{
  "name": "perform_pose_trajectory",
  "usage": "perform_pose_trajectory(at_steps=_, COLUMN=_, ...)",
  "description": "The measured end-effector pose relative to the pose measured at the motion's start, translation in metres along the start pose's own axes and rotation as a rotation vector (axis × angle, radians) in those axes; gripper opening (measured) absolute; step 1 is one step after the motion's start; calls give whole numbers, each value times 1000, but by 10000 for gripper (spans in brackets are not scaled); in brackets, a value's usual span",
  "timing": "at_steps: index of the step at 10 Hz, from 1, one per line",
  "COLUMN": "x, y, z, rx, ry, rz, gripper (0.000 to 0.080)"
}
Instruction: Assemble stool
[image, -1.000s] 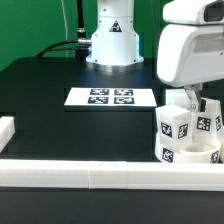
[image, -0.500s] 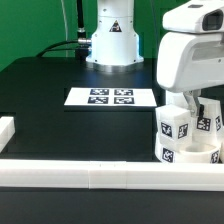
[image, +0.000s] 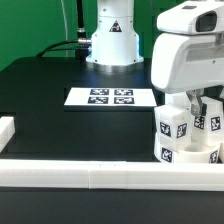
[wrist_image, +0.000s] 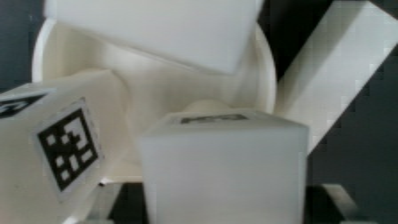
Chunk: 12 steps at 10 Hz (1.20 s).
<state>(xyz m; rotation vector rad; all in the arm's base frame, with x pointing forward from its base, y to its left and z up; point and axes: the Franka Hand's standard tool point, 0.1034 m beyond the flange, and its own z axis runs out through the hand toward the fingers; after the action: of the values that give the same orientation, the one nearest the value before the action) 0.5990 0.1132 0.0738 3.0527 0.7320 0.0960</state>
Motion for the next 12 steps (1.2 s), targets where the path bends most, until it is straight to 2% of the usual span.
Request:
perform_pose_trajectory(at_steps=3, x=-1, y=12, z=-1, rx=9, ry=-8, rz=98, gripper=339)
perform_pose_trajectory(at_steps=5, x=-3, y=15, z=0, rx=30, ry=-3, rz=324, gripper=339)
perform_pose_trajectory(at_steps=7, x=-2, y=16, z=0, rx=70, ry=4, rz=592, gripper=340)
perform_pose_trajectory(at_steps=8, x=-3, y=18, z=0, rx=80, ry=3, rz=684, gripper=340)
perform_pose_trajectory(at_steps=12, x=-4, y=21, z=0, rx=80, ry=-10, rz=929, gripper=340)
